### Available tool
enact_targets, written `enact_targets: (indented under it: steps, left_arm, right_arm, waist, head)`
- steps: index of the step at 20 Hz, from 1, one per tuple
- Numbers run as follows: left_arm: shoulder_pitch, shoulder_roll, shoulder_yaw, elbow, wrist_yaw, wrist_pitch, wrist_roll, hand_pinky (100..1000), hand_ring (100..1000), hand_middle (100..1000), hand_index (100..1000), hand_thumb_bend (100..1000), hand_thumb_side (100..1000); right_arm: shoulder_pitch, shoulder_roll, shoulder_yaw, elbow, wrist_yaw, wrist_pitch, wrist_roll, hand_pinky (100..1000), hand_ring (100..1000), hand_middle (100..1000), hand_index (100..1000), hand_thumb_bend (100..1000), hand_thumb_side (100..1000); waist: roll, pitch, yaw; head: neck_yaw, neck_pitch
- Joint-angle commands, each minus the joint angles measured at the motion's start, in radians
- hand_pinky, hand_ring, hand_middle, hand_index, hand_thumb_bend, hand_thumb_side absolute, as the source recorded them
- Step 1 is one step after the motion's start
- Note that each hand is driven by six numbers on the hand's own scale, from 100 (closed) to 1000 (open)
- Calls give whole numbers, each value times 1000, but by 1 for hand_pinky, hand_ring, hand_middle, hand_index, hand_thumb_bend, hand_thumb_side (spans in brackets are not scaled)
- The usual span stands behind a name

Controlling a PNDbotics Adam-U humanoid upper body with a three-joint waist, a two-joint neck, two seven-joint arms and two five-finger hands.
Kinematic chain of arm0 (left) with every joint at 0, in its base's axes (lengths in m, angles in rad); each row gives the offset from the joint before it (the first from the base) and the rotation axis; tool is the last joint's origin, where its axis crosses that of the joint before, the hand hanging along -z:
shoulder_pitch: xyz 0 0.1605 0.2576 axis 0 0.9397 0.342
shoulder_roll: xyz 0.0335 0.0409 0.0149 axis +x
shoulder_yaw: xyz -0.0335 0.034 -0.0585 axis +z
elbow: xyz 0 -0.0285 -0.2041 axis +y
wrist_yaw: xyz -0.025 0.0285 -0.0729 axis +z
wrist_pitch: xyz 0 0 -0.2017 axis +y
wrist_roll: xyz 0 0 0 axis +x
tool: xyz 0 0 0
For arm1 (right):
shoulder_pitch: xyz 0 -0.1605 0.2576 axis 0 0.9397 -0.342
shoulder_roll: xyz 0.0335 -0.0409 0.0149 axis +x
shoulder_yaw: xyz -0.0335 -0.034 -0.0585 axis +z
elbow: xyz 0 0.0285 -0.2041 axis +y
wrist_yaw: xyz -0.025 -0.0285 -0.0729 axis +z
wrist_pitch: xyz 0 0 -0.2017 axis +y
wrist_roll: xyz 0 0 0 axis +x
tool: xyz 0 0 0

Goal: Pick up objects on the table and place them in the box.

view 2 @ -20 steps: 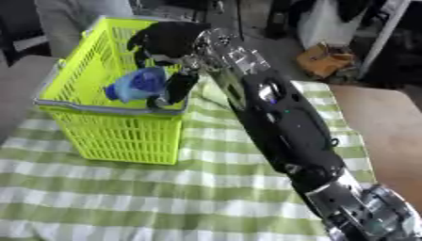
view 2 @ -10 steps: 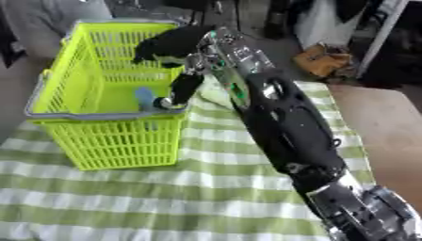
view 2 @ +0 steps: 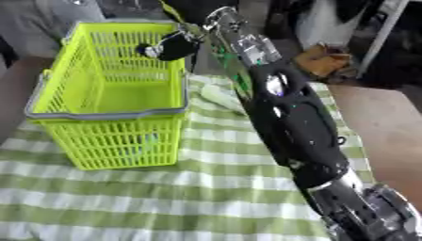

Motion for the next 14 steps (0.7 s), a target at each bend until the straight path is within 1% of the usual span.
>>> enact_targets:
  steps: [1,2,3,4,5,6,7,8,10,11,12,14]
  left_arm:
    - [-7,27,4,-20,2,-2,-1,690,763,791,782,305,912]
    - [-6,27,4,-20,2,-2,-1,690,763,792,782,305,912]
    - [-6,26,6,-20,1,-3,1,690,763,792,782,305,912]
    - [-6,26,7,-20,1,-4,2,690,763,792,781,304,912]
    - [-6,26,8,-20,0,-4,3,690,763,792,781,304,912]
    - [-5,25,9,-20,-1,-5,3,690,763,792,781,303,912]
    - [-5,25,11,-20,-2,-6,5,690,763,792,781,303,912]
    - [-5,25,12,-20,-3,-7,6,690,763,792,781,302,912]
    - [-5,24,15,-20,-5,-8,8,690,763,792,781,301,912]
    - [-5,24,15,-20,-6,-9,9,690,763,792,781,301,912]
    - [-5,24,16,-20,-6,-9,10,690,763,792,781,300,912]
    - [-6,23,18,-20,-7,-12,11,690,763,791,780,299,912]
  right_arm:
    - [-10,-31,-10,-30,3,11,-36,999,976,1000,1000,579,588]
    - [-6,-37,-11,-36,-4,14,-49,973,952,1000,1000,568,602]
    - [0,-46,-15,-48,-14,20,-73,973,952,1000,1000,568,602]
    - [6,-56,-19,-59,-26,29,-98,939,919,975,1000,558,608]
    - [15,-69,-26,-75,-45,45,-133,939,919,975,1000,558,608]
    - [24,-81,-30,-88,-64,61,-165,905,890,942,1000,545,606]
    - [37,-99,-43,-107,-94,86,-205,892,881,933,997,548,605]
    - [50,-116,-50,-125,-125,109,-239,846,847,900,977,521,613]
    - [82,-155,-71,-169,-194,158,-310,837,842,893,972,507,619]
    - [93,-168,-74,-185,-220,174,-331,837,842,893,972,507,619]
    - [106,-181,-79,-197,-244,187,-345,791,812,856,946,466,621]
    - [157,-228,-96,-236,-340,194,-351,755,797,835,935,435,619]
  waist:
    - [11,-12,-6]
    - [12,-11,-9]
    - [14,-9,-14]
    - [15,-8,-17]
    - [17,-6,-22]
    - [19,-4,-26]
    - [21,-1,-34]
    - [24,1,-39]
    - [29,6,-53]
    - [30,8,-55]
    - [33,10,-61]
    - [39,15,-74]
  head:
    - [9,-7]
    - [12,-7]
    - [16,-7]
    - [20,-8]
    - [25,-9]
    - [29,-9]
    - [35,-10]
    - [40,-11]
    - [47,-12]
    - [48,-13]
    - [51,-13]
    - [59,-15]
